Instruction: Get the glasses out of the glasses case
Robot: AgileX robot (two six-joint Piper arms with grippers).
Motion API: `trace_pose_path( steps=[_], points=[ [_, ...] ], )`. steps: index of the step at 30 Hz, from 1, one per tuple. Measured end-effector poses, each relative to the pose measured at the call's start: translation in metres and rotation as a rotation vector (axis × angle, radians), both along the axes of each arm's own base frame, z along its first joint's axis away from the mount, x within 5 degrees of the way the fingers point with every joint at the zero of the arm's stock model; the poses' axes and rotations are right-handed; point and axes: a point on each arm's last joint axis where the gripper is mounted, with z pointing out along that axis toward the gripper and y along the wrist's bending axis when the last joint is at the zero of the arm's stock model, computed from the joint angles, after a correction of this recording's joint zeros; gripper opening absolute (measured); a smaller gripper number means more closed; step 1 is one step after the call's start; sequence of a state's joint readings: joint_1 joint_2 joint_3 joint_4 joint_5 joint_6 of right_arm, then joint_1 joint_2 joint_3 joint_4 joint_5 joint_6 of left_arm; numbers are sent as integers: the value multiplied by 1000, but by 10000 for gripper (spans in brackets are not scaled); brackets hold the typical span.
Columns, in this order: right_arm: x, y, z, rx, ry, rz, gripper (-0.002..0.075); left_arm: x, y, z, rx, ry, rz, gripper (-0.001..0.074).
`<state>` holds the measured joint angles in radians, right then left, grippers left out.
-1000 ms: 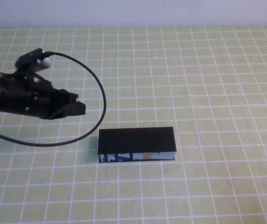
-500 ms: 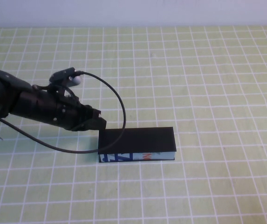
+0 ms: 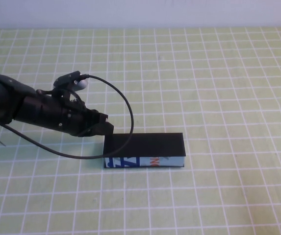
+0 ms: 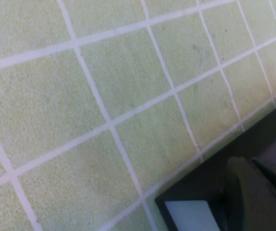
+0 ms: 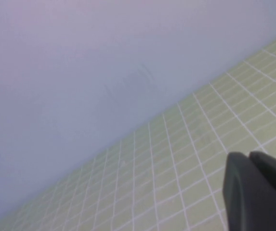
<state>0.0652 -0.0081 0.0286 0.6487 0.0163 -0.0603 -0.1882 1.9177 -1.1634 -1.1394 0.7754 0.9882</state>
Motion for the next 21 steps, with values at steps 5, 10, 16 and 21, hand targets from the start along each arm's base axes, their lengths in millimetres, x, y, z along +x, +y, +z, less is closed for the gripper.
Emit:
trace_pose_path(
  steps=[5,10,16,21],
  points=[
    [0,2,-2,40,23,22,-18,3,-2,2,-15,-17,-21,-4],
    [-1,8,-7,90,94,93,-18,9,-4,11,-28,-50,-28,-4],
    [-3,16,4,160,128,174,-18,14,0,10,31,-93,-6,-4],
    [3,28,35,83,254,308,-18,17,1,-6,57,-68,-6,-4]
  ],
)
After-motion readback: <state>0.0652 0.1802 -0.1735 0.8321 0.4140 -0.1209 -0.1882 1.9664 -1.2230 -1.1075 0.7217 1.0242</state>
